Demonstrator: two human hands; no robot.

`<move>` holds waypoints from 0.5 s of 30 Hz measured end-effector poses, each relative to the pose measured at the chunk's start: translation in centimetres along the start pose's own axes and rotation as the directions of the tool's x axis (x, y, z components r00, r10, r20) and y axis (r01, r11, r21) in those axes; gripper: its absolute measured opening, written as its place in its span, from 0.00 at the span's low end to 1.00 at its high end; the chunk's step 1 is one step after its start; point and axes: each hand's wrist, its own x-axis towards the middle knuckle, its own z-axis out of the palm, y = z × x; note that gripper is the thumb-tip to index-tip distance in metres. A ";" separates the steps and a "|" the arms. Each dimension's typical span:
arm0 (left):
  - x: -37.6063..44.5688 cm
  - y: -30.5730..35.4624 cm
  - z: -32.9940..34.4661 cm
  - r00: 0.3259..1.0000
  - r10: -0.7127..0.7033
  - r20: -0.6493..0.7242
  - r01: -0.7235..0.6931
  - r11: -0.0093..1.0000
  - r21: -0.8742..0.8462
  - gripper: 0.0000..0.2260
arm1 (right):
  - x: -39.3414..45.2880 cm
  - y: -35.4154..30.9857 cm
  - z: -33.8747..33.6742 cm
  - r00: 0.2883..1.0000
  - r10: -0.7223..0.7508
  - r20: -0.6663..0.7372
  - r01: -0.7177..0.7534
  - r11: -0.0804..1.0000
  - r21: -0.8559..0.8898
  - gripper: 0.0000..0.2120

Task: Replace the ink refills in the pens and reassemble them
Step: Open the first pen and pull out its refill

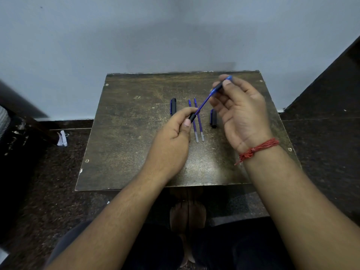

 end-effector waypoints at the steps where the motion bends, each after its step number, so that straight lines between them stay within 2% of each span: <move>1: 0.0 -0.1 0.0 1.000 -0.004 -0.001 0.004 1.000 0.012 0.14 | 0.3 -0.2 -0.3 0.998 -0.036 -0.043 0.037 0.999 0.017 0.04; 3: 0.0 -0.1 0.0 1.000 -0.013 0.002 0.013 1.000 0.005 0.14 | 1.1 -0.6 -1.1 0.982 -0.127 -0.137 0.123 0.992 -0.032 0.03; 5: 0.0 -0.2 0.0 1.000 -0.024 -0.011 0.024 1.000 -0.009 0.14 | 1.8 -0.7 -2.2 0.953 -0.249 -0.171 0.201 0.946 -0.253 0.03; 7: 0.1 -0.2 0.0 0.999 -0.034 -0.019 0.034 0.999 -0.010 0.14 | 2.0 -0.7 -3.0 0.937 -0.335 -0.103 0.211 0.773 -0.598 0.02; 9: 0.2 -0.3 -0.1 0.999 -0.039 -0.030 0.039 0.999 -0.011 0.14 | 1.9 -0.6 -3.5 0.946 -0.325 -0.005 0.172 0.514 -0.840 0.00; 10: 0.3 -0.3 -0.1 0.999 -0.036 -0.041 0.035 0.999 -0.011 0.14 | 1.7 -0.5 -3.6 0.953 -0.300 0.032 0.154 0.393 -0.906 0.00; 12: 0.3 -0.2 -0.1 0.998 -0.032 -0.055 0.032 0.999 -0.014 0.14 | 1.7 -0.1 -3.5 0.971 -0.232 0.059 0.112 0.222 -0.969 0.02; 15: 0.1 0.0 -0.1 0.997 -0.045 -0.056 0.043 0.998 -0.038 0.14 | 1.8 0.5 -3.3 0.989 -0.138 0.059 0.070 0.080 -0.994 0.03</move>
